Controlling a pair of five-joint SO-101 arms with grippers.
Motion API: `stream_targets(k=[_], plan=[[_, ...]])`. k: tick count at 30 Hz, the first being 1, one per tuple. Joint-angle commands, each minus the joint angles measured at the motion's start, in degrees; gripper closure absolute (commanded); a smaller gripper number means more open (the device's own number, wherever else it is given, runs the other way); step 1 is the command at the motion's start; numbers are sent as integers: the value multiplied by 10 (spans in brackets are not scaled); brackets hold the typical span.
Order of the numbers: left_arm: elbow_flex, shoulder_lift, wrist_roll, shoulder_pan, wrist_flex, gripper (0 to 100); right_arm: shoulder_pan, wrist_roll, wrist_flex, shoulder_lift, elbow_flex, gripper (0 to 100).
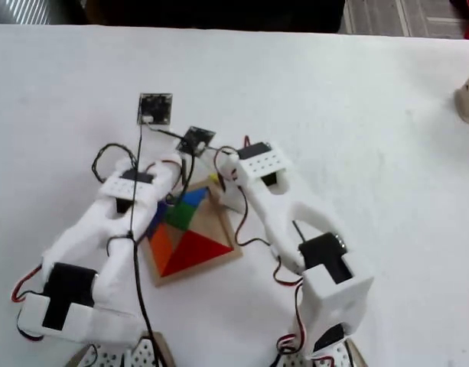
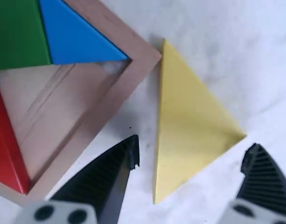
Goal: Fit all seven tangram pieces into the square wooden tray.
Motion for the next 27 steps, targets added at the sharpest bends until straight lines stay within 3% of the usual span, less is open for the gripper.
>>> stream_targets(k=[1,11,27], plan=[[-30,-4,-4,-4,-11,976,1,25,-10,-6,-23,657],[-30,-4,-4,-6,-11,976,0,22,-4,19,-43,658],[-33,-4,-4,-7,11,976,11,27,160,164,-259,658]])
